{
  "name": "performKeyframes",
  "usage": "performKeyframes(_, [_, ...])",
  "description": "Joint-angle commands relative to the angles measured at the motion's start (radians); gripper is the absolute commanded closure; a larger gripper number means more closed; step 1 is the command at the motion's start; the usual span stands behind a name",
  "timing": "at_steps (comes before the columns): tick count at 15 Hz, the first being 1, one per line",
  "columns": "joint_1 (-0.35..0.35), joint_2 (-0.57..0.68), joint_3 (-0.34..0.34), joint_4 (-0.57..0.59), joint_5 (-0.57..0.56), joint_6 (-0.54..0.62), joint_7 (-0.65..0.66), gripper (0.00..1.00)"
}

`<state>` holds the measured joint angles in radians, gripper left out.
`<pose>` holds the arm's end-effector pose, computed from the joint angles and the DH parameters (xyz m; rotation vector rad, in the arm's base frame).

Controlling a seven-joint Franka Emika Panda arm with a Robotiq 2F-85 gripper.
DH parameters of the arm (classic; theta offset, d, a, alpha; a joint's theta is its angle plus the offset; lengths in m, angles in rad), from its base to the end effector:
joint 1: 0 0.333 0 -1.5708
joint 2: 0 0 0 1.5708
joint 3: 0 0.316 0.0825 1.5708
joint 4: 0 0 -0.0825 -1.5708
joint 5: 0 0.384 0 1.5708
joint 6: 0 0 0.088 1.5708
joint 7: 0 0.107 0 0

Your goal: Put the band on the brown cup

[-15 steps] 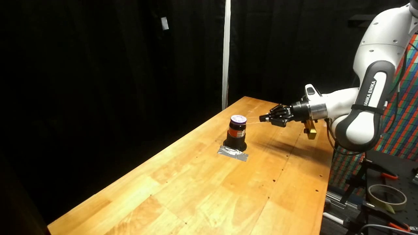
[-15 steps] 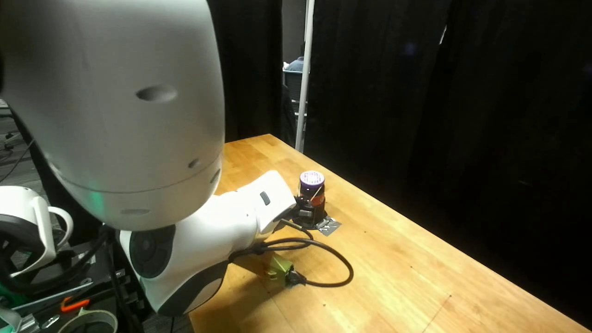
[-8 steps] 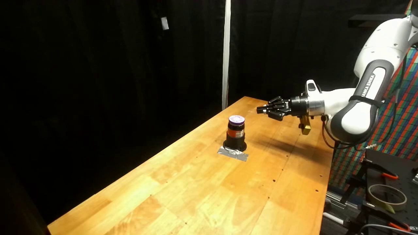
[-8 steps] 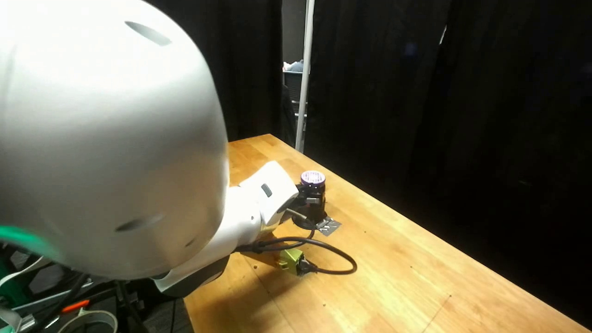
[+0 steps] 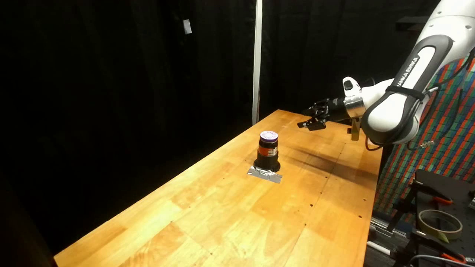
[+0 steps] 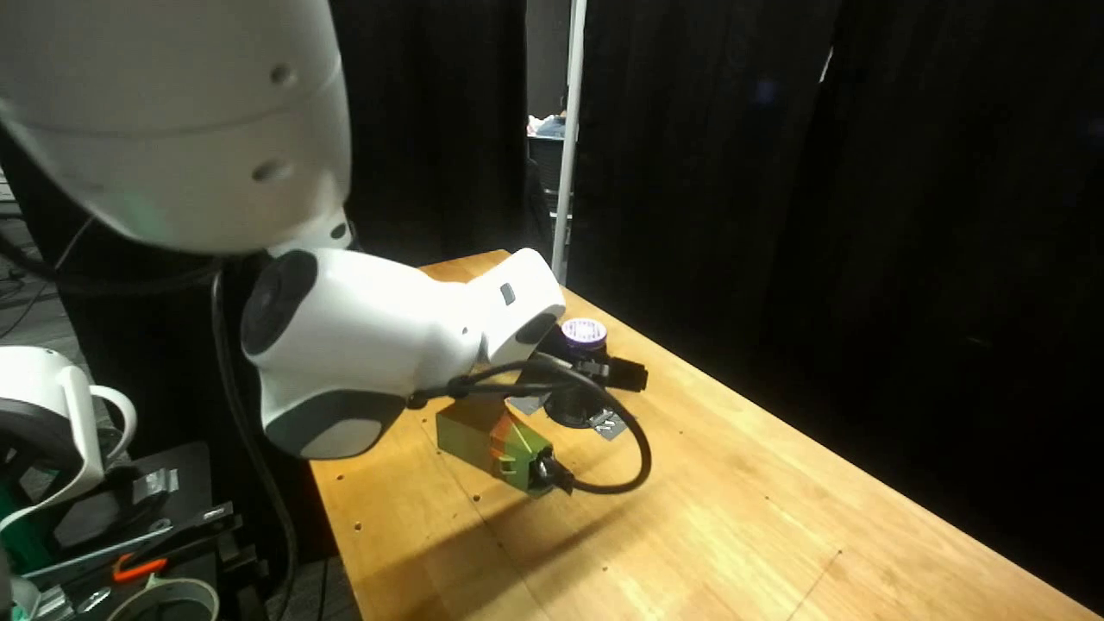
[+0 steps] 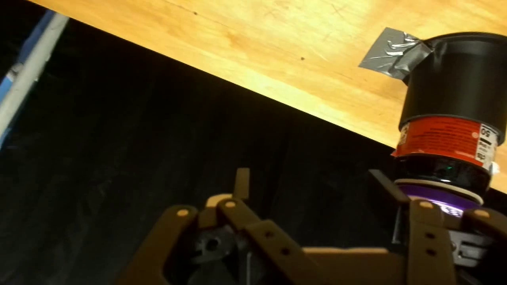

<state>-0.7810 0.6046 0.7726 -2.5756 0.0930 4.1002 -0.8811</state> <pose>0.4730 -0.0213 0.2349 2.4865 0.5542 1.4938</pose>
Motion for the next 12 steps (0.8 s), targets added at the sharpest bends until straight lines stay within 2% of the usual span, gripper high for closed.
performKeyframes(1, [0.181, -0.251, -0.084, -0.028, 0.283, -0.134, 0.027, 0.0])
performKeyframes(3, [0.292, -0.361, -0.155, -0.032, 0.454, -0.249, -0.005, 0.0])
performKeyframes(5, [0.437, -0.474, -0.271, -0.046, 0.628, -0.384, -0.064, 0.0])
performKeyframes(7, [0.573, -0.55, -0.4, -0.071, 0.803, -0.486, -0.185, 0.0])
performKeyframes(9, [0.63, -0.558, -0.447, -0.077, 0.984, -0.512, -0.345, 0.0])
performKeyframes(11, [0.667, -0.525, -0.44, -0.056, 1.164, -0.471, -0.446, 0.0])
performKeyframes(12, [0.624, -0.531, -0.428, -0.065, 1.051, -0.493, -0.362, 0.0])
